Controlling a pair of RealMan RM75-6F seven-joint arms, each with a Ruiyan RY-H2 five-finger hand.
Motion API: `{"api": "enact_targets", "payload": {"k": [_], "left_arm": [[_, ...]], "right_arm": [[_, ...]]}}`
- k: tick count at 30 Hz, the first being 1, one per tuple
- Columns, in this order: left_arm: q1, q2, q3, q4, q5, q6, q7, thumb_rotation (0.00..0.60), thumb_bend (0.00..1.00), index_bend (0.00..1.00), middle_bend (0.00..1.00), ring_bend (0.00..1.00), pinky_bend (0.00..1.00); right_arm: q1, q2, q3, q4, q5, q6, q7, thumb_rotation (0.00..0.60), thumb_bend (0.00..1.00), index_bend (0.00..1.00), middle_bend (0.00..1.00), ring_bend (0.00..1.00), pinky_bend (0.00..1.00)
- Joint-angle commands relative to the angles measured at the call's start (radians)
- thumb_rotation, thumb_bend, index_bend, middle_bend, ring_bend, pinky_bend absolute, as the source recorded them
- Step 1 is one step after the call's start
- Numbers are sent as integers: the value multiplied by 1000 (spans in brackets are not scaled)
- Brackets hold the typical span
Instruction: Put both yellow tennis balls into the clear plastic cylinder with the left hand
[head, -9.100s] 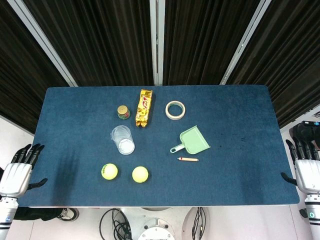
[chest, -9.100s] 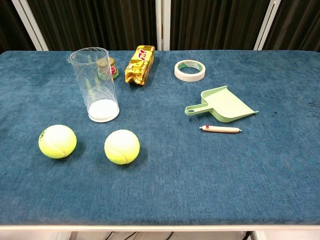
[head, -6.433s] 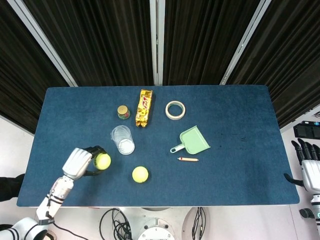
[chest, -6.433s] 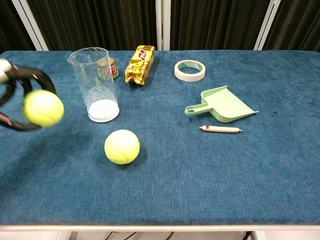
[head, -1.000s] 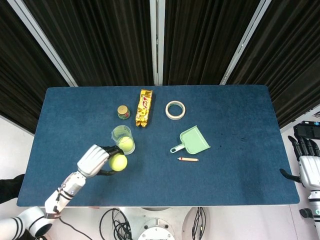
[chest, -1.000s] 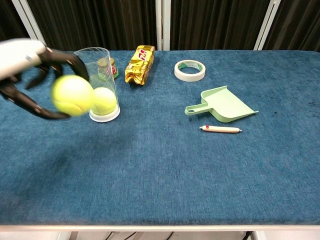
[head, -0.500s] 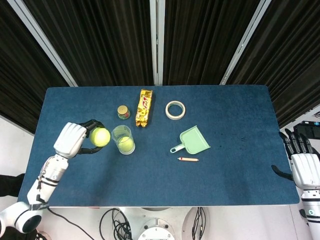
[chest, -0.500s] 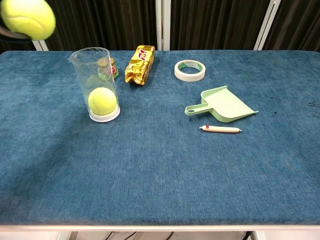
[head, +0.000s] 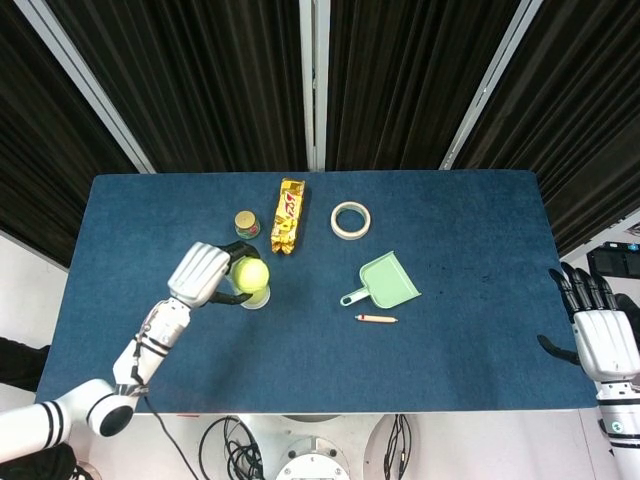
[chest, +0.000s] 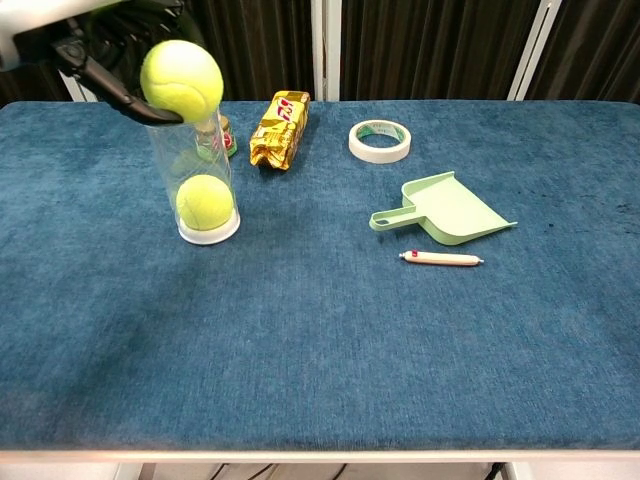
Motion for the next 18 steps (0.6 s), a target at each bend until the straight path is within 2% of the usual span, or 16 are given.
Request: {"api": "enact_targets", "payload": {"k": [1, 8, 10, 11, 12, 13, 18], "left_arm": [[-13, -22, -9, 26, -6, -6, -5, 600, 222, 626, 617, 596, 824], [-18, -37, -6, 68, -5, -7, -12, 600, 220, 592, 594, 587, 821], [-17, -32, 2, 73, 4, -10, -16, 600, 214, 482, 534, 551, 795], [-17, -31, 4, 75, 8, -9, -17, 600, 209, 379, 471, 512, 761], [-17, -32, 3, 81, 13, -3, -17, 600, 206, 317, 427, 484, 737], [-17, -34, 2, 87, 19, 5, -16, 600, 206, 294, 405, 471, 725], [-15, -31, -4, 91, 14, 13, -26, 600, 206, 360, 461, 472, 726]], "right_arm": [[0, -1, -1, 4, 2, -2, 2, 600, 93, 0, 0, 0, 0], [-2, -5, -3, 11, 10, -5, -5, 600, 94, 0, 0, 0, 0], [-3, -5, -2, 11, 13, -3, -5, 600, 94, 0, 0, 0, 0], [-3, -6, -2, 11, 15, -3, -4, 600, 94, 0, 0, 0, 0], [-3, -6, -2, 11, 15, -4, -4, 600, 94, 0, 0, 0, 0], [-2, -5, -1, 9, 16, -5, -5, 600, 94, 0, 0, 0, 0], [-1, -5, -3, 8, 13, -6, -6, 600, 94, 0, 0, 0, 0]]}}
